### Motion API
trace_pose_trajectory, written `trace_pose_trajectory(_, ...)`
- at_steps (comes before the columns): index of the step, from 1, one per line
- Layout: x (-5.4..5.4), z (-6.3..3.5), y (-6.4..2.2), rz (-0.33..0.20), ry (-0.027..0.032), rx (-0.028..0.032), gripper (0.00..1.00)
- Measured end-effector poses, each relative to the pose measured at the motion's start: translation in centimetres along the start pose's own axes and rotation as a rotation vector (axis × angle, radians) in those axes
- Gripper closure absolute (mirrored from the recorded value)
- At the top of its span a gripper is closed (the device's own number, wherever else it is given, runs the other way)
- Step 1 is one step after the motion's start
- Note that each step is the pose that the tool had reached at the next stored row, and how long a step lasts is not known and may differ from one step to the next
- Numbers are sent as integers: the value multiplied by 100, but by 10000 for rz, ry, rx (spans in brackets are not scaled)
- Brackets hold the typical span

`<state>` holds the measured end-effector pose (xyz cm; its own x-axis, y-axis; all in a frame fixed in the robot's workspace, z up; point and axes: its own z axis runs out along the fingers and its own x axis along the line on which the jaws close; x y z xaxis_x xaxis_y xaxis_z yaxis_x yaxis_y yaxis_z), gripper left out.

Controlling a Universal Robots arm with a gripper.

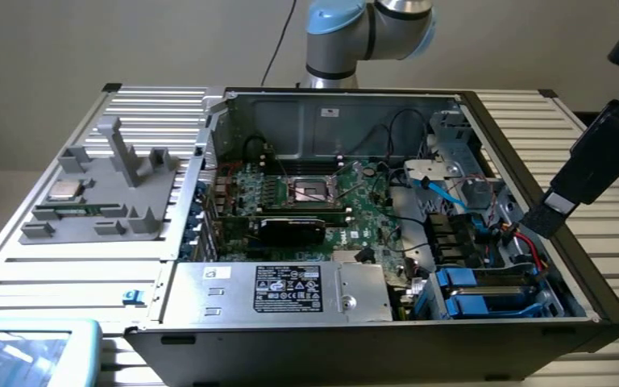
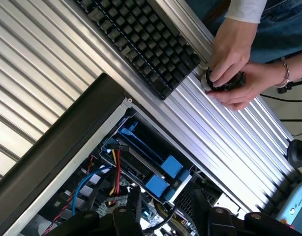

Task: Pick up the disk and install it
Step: 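Insert the first disk wire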

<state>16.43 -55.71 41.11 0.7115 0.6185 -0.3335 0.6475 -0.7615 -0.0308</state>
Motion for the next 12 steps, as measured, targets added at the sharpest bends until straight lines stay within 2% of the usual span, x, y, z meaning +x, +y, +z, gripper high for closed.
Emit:
trace_pose_trajectory(2, -8, 3, -2, -119, 8, -34, 47)
trace_pose_trajectory(3, -9, 3, -2, -216, 14, -72, 47)
trace_pose_trajectory(6, -9, 3, -2, -614, 26, -224, 47)
trace_pose_trajectory(12, -8, 8, -2, -1636, -5, -582, 47)
